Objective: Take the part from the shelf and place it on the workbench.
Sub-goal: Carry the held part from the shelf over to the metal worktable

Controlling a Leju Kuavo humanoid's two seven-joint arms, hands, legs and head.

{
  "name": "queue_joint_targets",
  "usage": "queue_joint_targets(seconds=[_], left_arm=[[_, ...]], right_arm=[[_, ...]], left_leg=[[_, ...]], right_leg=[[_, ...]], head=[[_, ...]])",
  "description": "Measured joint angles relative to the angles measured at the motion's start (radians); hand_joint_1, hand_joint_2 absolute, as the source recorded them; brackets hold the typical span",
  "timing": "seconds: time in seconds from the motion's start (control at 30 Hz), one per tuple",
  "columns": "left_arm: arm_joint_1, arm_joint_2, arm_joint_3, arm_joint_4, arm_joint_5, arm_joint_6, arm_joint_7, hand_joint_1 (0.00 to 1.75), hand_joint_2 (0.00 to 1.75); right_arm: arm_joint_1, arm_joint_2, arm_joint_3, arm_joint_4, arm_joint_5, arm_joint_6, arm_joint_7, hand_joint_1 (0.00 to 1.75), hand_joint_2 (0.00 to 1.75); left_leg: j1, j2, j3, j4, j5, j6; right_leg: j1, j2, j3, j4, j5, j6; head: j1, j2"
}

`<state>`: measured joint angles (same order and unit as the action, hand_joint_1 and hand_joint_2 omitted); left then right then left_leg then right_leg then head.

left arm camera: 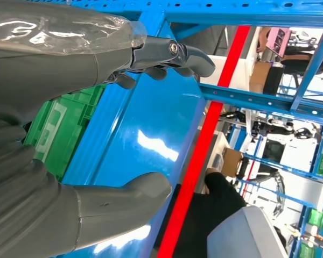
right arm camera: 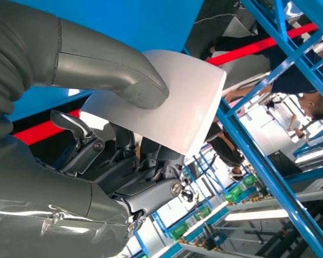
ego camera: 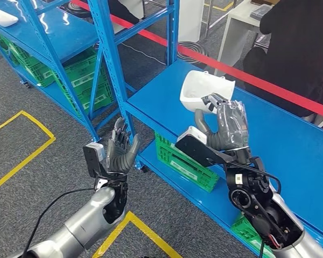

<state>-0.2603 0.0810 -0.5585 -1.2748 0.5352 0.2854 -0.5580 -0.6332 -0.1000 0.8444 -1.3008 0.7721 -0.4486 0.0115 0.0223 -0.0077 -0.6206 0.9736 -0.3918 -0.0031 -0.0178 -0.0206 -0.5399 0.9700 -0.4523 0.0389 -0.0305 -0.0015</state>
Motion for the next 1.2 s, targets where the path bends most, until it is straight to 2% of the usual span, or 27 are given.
queue_joint_targets(seconds=[0.37, 0.47, 0.63, 0.67, 0.7, 0.77, 0.8, 0.83, 0.87, 0.9, 0.93, 0.97, 1.0, 1.03, 1.13, 1.2], left_arm=[[-0.014, -0.004, 0.0, 0.021, 0.0, 0.001, -0.004, 0.0, 1.75], [-0.014, -0.004, 0.0, 0.022, 0.0, 0.001, -0.004, 0.0, 1.75], [-0.015, -0.004, 0.0, 0.021, 0.0, 0.001, -0.004, 0.0, 1.75], [-0.016, -0.004, 0.0, 0.021, 0.0, 0.001, -0.003, 0.0, 1.75], [-0.018, -0.005, 0.0, 0.021, 0.001, 0.001, -0.002, 0.0, 1.75], [-0.02, -0.006, 0.0, 0.021, 0.001, 0.001, 0.0, 0.0, 1.75], [-0.02, -0.007, 0.0, 0.022, 0.002, 0.0, 0.0, 0.0, 1.75], [-0.02, -0.007, 0.0, 0.022, 0.002, 0.0, 0.001, 0.0, 1.75], [-0.02, -0.007, 0.0, 0.022, 0.002, 0.0, 0.001, 0.0, 1.75], [-0.02, -0.007, 0.0, 0.022, 0.002, 0.0, 0.001, 0.0, 1.75], [-0.02, -0.008, 0.0, 0.022, 0.002, 0.0, 0.001, 0.0, 1.75], [-0.021, -0.008, 0.0, 0.022, 0.002, 0.0, 0.001, 0.0, 1.75], [-0.022, -0.009, 0.0, 0.022, 0.002, 0.0, 0.001, 0.0, 1.75], [-0.022, -0.009, 0.0, 0.022, 0.003, 0.0, 0.001, 0.0, 1.75], [-0.023, -0.009, 0.0, 0.022, 0.003, 0.0, 0.002, 0.0, 1.75], [-0.026, -0.009, 0.0, 0.022, 0.002, 0.0, 0.002, 0.0, 1.75]], right_arm=[[0.0, -0.002, -0.001, 0.0, -0.008, -0.003, -0.006, 1.75, 1.75], [0.0, -0.002, -0.001, 0.0, -0.008, -0.003, -0.006, 1.75, 1.75], [-0.001, -0.002, -0.002, -0.001, -0.008, -0.003, -0.005, 1.75, 1.75], [-0.001, -0.002, -0.003, -0.002, -0.008, -0.003, -0.004, 1.75, 1.75], [-0.001, -0.002, -0.004, -0.003, -0.008, -0.003, -0.004, 1.75, 1.75], [0.0, -0.003, -0.006, -0.004, -0.007, -0.003, -0.003, 1.75, 1.75], [0.003, -0.004, -0.006, -0.004, -0.007, -0.003, -0.002, 1.75, 1.75], [0.005, -0.005, -0.006, -0.004, -0.007, -0.003, -0.002, 1.75, 1.75], [0.006, -0.006, -0.006, -0.004, -0.007, -0.003, -0.001, 1.75, 1.75], [0.007, -0.007, -0.007, -0.005, -0.007, -0.003, -0.001, 1.75, 1.75], [0.006, -0.008, -0.007, -0.005, -0.007, -0.003, -0.001, 1.75, 1.75], [0.006, -0.008, -0.008, -0.006, -0.007, -0.003, -0.001, 1.75, 1.75], [0.006, -0.008, -0.008, -0.007, -0.007, -0.003, -0.001, 1.75, 1.75], [0.006, -0.008, -0.009, -0.007, -0.006, -0.003, -0.001, 1.75, 1.75], [0.006, -0.01, -0.012, -0.009, -0.008, -0.003, -0.001, 1.75, 1.75], [0.005, -0.01, -0.015, -0.013, -0.011, -0.005, -0.002, 1.75, 1.75]], left_leg=[[-0.003, 0.0, -0.007, 0.01, -0.003, 0.002], [-0.004, 0.0, -0.009, 0.015, -0.007, 0.007], [-0.004, -0.001, -0.005, 0.009, -0.01, 0.02], [-0.002, -0.001, 0.0, 0.002, -0.008, 0.024], [0.001, -0.001, 0.006, -0.004, -0.007, 0.027], [0.0, -0.001, 0.011, -0.007, -0.008, 0.032], [0.0, -0.002, 0.011, -0.007, -0.009, 0.032], [0.0, -0.003, 0.012, -0.007, -0.01, 0.032], [0.0, -0.006, 0.014, -0.006, -0.011, 0.03], [0.001, -0.009, 0.017, -0.006, -0.013, 0.027], [0.002, -0.011, 0.021, -0.005, -0.016, 0.023], [0.001, -0.014, 0.022, -0.003, -0.018, 0.017], [0.0, -0.016, 0.022, -0.002, -0.019, 0.011], [-0.001, -0.017, 0.021, -0.002, -0.018, 0.004], [0.002, -0.017, 0.019, -0.005, -0.015, -0.014], [0.004, -0.008, -0.004, 0.047, -0.046, -0.022]], right_leg=[[-0.002, 0.0, -0.004, 0.005, -0.002, 0.001], [-0.003, 0.0, -0.004, 0.005, -0.003, 0.004], [-0.008, -0.001, -0.003, 0.005, -0.009, 0.018], [-0.009, 0.002, -0.011, 0.025, -0.023, 0.019], [-0.009, 0.006, -0.031, 0.069, -0.047, 0.02], [-0.008, 0.015, -0.099, 0.209, -0.107, 0.018], [-0.008, 0.017, -0.133, 0.271, -0.126, 0.018], [-0.008, 0.017, -0.153, 0.301, -0.126, 0.018], [-0.009, 0.018, -0.154, 0.289, -0.106, 0.017], [-0.009, 0.018, -0.134, 0.236, -0.068, 0.015], [-0.01, 0.018, -0.102, 0.16, -0.027, 0.013], [-0.008, 0.021, -0.071, 0.091, 0.001, 0.011], [-0.007, 0.023, -0.048, 0.042, 0.016, 0.008], [-0.004, 0.026, -0.036, 0.019, 0.018, 0.004], [-0.001, 0.028, -0.031, 0.012, 0.021, -0.014], [-0.004, 0.026, -0.027, 0.006, 0.025, -0.027]], head=[[0.0, 0.0], [0.0, 0.0], [0.001, 0.0], [0.002, 0.0], [0.004, 0.0], [0.008, 0.0], [0.008, 0.0], [0.008, 0.0], [0.008, 0.0], [0.009, 0.0], [0.009, 0.0], [0.01, 0.0], [0.009, 0.0], [0.009, 0.0], [0.007, 0.0], [0.003, 0.0]])
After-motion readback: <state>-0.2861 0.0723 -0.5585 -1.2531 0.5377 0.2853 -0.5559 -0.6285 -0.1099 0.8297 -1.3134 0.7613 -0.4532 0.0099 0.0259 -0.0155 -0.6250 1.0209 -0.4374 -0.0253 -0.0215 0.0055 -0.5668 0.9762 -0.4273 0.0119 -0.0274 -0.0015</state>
